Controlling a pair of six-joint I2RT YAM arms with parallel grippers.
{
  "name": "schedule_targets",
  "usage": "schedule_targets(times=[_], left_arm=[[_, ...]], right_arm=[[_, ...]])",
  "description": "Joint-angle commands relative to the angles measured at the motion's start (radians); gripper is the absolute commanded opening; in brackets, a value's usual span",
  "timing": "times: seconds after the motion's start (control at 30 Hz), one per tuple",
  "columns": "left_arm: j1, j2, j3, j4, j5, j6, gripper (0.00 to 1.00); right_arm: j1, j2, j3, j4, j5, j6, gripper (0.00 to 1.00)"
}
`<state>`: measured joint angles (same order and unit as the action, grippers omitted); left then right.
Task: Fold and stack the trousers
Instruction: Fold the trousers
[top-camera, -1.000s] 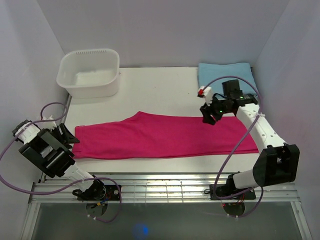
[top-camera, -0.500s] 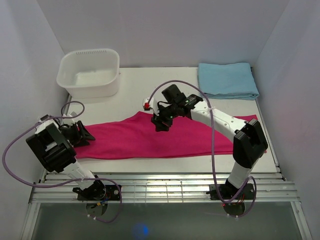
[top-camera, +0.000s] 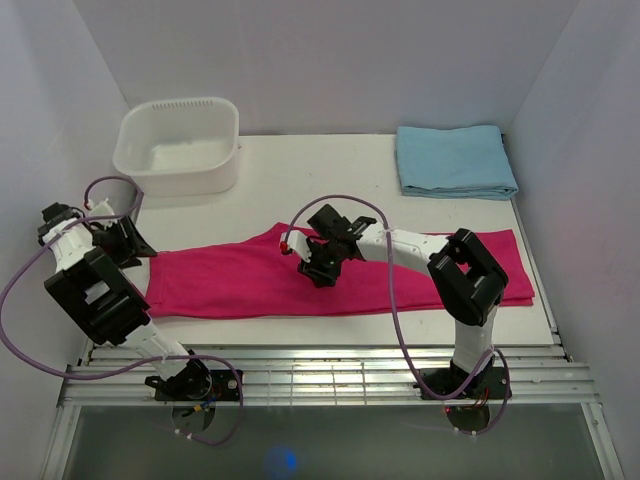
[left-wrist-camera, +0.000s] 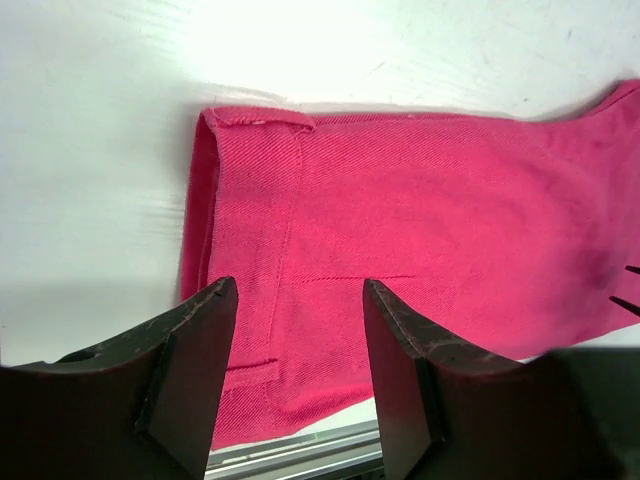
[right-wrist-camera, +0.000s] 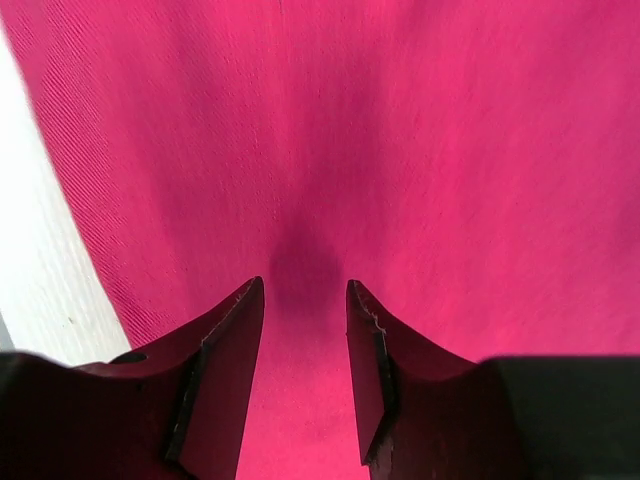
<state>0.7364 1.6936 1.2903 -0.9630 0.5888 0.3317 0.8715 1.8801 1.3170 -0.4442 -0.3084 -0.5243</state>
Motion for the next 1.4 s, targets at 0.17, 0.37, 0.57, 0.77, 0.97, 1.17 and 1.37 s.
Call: schedule_targets(times=[0.17,0.37,0.57,0.77,0.97,1.17,1.37], left_arm=[[0.001,0.034,-0.075,0.078,-0.052,0.009,0.64],[0.000,0.090,-0.111,0.141,-0.046,0.023,0.64],[-0.002,0.107,-0.146,0.136,0.040,0.053,0.58],[-0.003,0.123,-0.134,0.113,0.103,0.050,0.36],[-0.006,0.075,-0.059,0.095,0.137,0.043,0.13],[-0.025,0.075,0.021,0.092,0.132,0.043,0.00],[-0.046,0.089,0.043,0.147,0.082,0.029,0.00]], right_arm=[[-0.005,-0.007,-0.039,0.015,0.080,0.020,0.45],[-0.012,0.036,-0.038,-0.025,0.109,0.001,0.44],[-0.016,0.091,-0.009,-0.059,0.120,-0.009,0.44],[-0.020,0.108,0.002,-0.064,0.129,-0.020,0.42],[-0.022,0.111,-0.013,-0.062,0.129,-0.031,0.38],[-0.026,0.111,-0.025,-0.062,0.130,-0.039,0.36],[-0.029,0.103,-0.038,-0.065,0.129,-0.045,0.36]])
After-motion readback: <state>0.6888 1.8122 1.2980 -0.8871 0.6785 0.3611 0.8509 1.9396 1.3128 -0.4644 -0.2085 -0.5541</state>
